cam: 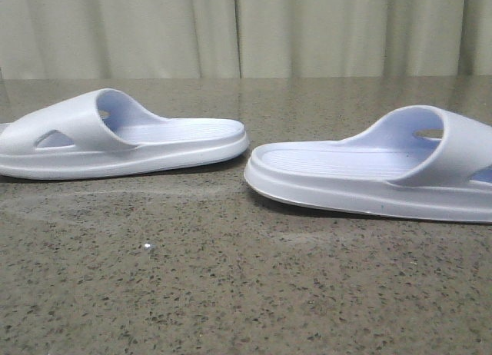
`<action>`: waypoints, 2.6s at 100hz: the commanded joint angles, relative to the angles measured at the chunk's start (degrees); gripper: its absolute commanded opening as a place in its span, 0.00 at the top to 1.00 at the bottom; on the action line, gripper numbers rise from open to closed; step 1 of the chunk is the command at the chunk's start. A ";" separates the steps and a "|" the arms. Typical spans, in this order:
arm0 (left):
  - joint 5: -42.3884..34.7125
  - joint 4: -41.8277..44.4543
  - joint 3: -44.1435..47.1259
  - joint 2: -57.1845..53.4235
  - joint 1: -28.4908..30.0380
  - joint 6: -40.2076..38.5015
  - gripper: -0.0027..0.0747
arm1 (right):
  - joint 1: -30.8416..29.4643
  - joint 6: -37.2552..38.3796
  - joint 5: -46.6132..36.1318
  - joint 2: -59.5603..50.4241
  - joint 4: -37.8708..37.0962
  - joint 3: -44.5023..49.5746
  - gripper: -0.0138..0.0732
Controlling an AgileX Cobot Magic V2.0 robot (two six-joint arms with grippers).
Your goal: Insert blue slippers together front up
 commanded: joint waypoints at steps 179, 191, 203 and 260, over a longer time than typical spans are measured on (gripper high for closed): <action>-7.40 -9.45 0.56 -1.72 0.16 -0.47 0.94 | -0.46 -0.09 -6.62 -1.25 0.56 1.17 0.96; -10.39 -23.50 0.56 -1.72 0.16 -0.47 0.95 | -0.46 -0.09 -6.43 -1.25 1.38 0.18 0.96; -10.68 -31.78 -0.46 -1.72 0.16 -0.47 0.95 | -0.46 -0.09 -4.04 -1.25 1.38 -3.27 0.96; 13.17 -26.58 -29.63 16.10 0.16 -0.47 0.95 | -0.46 -0.09 15.02 11.81 1.27 -30.68 0.93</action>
